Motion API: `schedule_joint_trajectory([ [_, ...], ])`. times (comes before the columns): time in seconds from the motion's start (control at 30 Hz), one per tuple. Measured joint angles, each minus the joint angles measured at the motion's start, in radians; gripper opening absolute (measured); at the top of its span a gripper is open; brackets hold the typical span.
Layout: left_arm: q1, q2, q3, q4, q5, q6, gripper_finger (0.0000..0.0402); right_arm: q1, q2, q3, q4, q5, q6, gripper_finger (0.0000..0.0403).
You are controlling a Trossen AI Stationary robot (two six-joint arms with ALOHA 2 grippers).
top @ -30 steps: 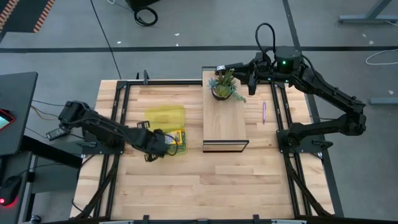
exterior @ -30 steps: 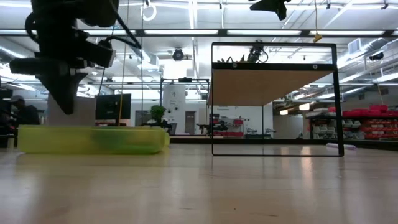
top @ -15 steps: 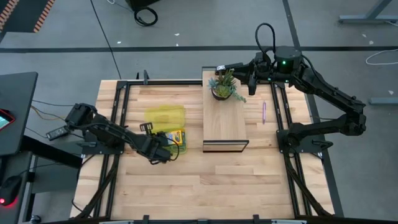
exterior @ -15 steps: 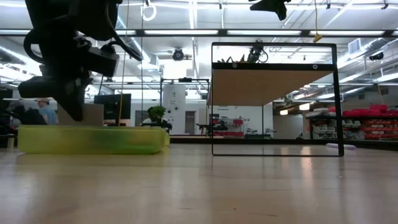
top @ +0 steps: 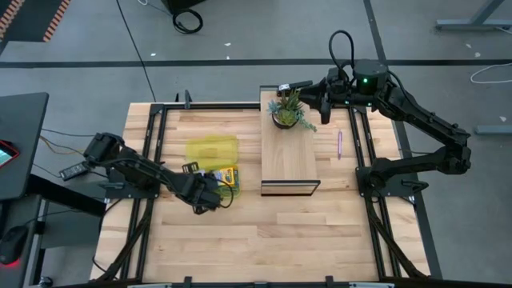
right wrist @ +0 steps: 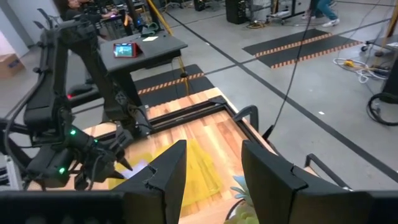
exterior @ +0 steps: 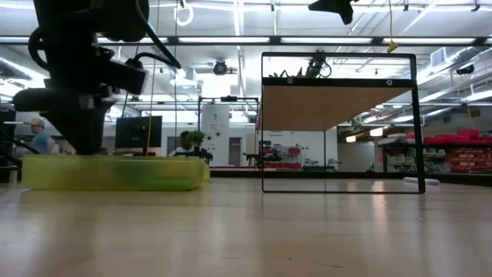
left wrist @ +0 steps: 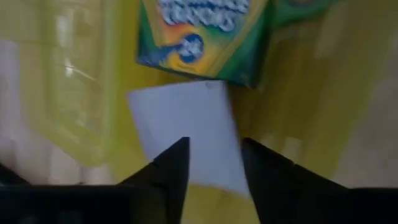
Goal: Pack school essentials
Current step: Put the white sticky note into the yellow supply box, then put the pink pen into the yellow supply box
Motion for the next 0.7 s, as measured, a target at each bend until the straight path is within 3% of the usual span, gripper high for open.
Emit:
schedule_joint_trajectory([
  [0.3, 0.0, -0.075, 0.009, 0.031, 0.127, -0.033, 0.0231, -0.001, 0.0, 0.0, 0.0, -0.01, 0.0, 0.016],
  [0.5, 0.0, -0.121, 0.074, 0.022, 0.13, -0.029, 0.0239, -0.001, 0.0, 0.0, -0.015, -0.01, 0.011, 0.016],
  [0.7, 0.0, -0.127, 0.164, -0.054, 0.164, 0.019, 0.0222, -0.024, -0.004, 0.0, -0.075, -0.011, 0.02, 0.016],
])
